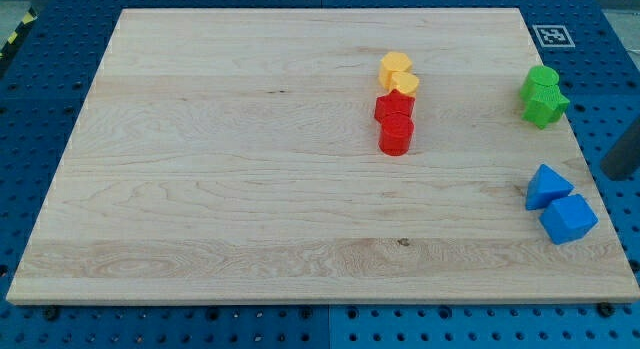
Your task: Move the triangle to the left side of the cube
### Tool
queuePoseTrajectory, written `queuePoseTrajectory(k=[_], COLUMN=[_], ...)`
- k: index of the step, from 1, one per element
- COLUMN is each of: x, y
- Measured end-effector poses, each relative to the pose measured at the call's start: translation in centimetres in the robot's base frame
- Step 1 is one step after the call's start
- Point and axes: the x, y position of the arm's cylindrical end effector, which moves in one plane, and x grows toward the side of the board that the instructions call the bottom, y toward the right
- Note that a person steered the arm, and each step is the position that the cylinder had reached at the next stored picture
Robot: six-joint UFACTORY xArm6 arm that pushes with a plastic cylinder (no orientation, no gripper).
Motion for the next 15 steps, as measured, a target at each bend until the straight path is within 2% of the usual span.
queuePoseTrajectory(k=[7, 14, 15], x=[1.4, 2.0, 3.3], y=[-8.7, -13.7, -13.0])
